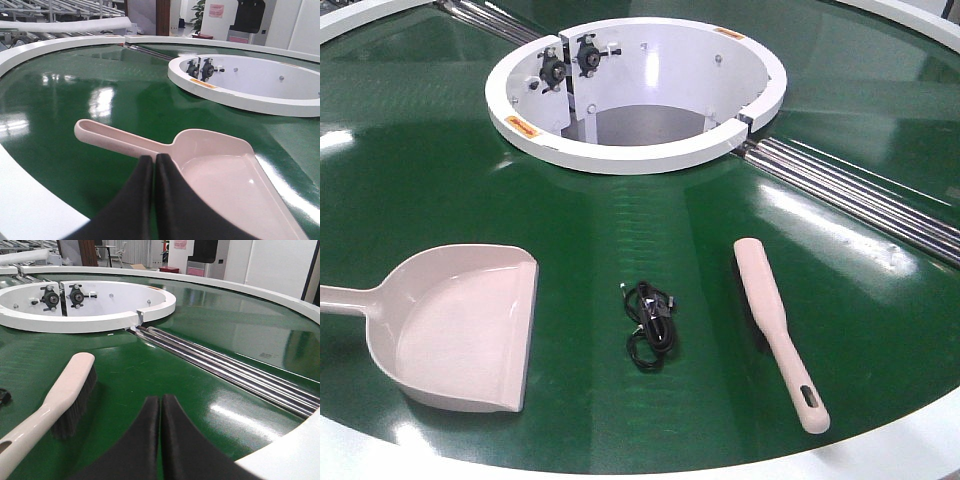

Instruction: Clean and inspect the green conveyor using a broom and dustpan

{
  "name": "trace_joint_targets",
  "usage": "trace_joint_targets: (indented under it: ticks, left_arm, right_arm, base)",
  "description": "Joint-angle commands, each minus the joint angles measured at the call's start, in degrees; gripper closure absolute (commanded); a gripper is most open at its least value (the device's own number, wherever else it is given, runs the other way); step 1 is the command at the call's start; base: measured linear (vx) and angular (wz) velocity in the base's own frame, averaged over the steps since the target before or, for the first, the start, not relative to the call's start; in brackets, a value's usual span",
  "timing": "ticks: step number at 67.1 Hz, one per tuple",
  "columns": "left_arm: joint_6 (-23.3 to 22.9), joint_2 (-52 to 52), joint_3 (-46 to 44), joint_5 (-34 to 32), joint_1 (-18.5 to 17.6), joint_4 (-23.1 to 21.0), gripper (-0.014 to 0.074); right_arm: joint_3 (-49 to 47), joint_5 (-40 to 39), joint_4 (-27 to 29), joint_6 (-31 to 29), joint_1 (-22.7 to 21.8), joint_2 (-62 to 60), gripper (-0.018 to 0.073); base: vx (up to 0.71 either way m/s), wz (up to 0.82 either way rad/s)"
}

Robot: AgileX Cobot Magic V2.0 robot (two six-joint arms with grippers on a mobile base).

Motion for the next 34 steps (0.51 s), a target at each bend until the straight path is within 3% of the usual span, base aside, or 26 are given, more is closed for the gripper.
trace_joint_targets:
  ticks: [1,34]
  left_arm:
    - [-0.4,-0.8,1.1,-4.3,0.1,-0.3,0.0603]
    - [-0.4,-0.8,1.1,-4.3,0.1,-0.3,0.0603]
  right_arm:
    - [1.1,-4.3,-0.6,-0.4,0.1,-0.6,0.0563]
    - [1.1,-4.3,-0.6,-0.4,0.1,-0.6,0.0563]
  base:
    - [0.00,0.00]
    - [0.00,0.00]
